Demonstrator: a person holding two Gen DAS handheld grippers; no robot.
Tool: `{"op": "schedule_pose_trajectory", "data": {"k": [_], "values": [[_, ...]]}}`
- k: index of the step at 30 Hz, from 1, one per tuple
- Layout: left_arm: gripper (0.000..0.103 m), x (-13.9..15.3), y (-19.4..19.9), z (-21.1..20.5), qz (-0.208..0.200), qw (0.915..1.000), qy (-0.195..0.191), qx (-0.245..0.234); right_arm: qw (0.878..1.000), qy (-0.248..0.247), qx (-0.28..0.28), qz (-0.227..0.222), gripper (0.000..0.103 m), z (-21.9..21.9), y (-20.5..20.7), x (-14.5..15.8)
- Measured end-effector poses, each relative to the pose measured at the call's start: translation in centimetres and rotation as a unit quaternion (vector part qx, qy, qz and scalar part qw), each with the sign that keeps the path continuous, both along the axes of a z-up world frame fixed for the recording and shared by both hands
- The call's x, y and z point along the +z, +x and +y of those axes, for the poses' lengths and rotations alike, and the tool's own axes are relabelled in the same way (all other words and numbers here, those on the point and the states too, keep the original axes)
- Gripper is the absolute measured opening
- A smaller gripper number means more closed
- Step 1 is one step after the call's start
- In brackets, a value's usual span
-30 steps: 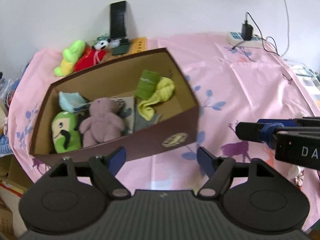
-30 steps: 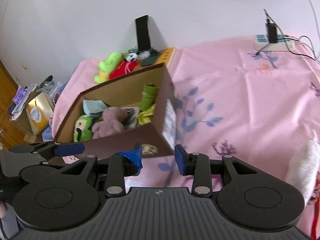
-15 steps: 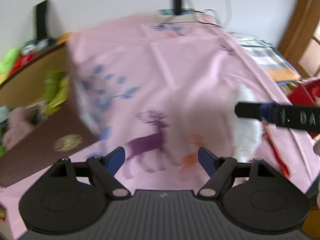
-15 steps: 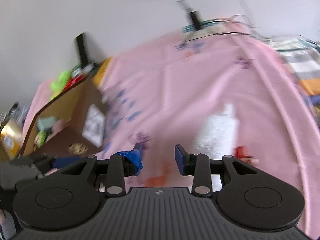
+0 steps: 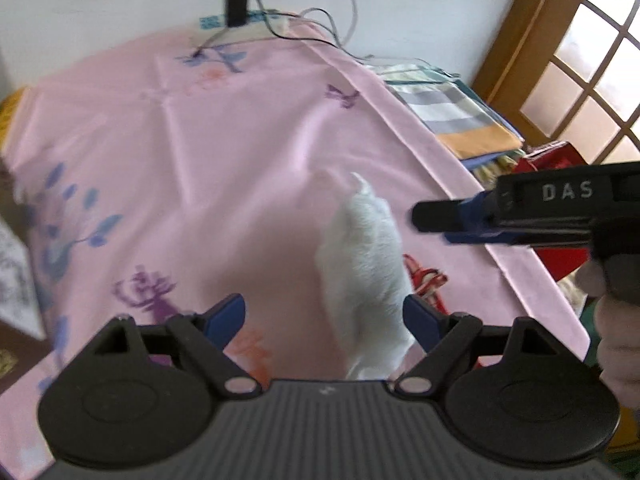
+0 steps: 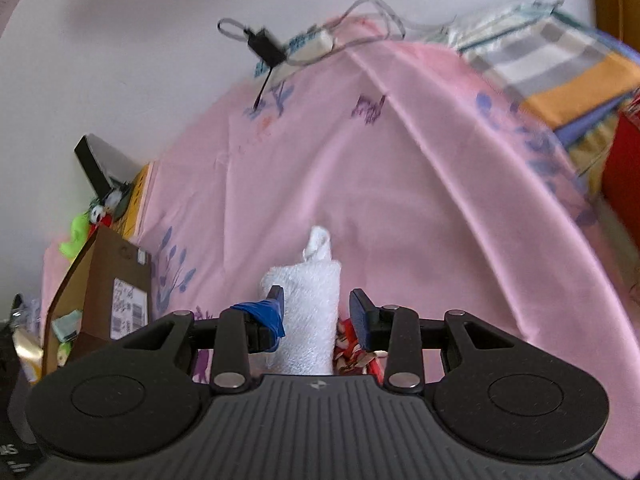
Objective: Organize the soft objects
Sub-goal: 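Move the open right gripper back to the white towel, then grasp the white towel with the right gripper, then carry the white towel with the right gripper into the box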
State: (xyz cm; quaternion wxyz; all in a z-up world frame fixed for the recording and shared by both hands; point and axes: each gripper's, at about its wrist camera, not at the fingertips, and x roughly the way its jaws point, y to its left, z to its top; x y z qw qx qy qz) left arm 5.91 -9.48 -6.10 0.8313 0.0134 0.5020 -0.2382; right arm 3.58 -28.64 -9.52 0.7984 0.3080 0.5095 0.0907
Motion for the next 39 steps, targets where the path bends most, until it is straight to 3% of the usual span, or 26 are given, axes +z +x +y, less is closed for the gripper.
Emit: {"op": "schedule_pose_trajectory", "data": {"k": [5,10,19,30,39], "values": [[0.083,-2.0,1.4,-1.3,0.03,0.9994,-0.012,-0.015,0.998,0.033,0.035,0.033,0.02,0.6,1.0,-1.8],[0.056,-2.7,2.3,-1.6,0.043,0.9977,-0.046,-0.025,0.995,0.067,0.044,0.059,0.022,1.1,1.7,-3.4],[0.049,-2.6,2.7,-0.2,0.041,0.9971,-0.061,-0.019,0.994,0.064,0.083,0.035,0.02,2.9,2.5,-2.8],[0.046,2.3,1.4,5.3,-0.046,0.9972,-0.055,0.022,0.986,0.073,0.139,-0.062,0.019,7.8,2.8,1.8],[0.045,8.5,0.6,13.8,-0.151,0.9852,-0.044,0.069,0.963,0.095,0.18,-0.175,0.02,15.1,4.3,7.7]]}}
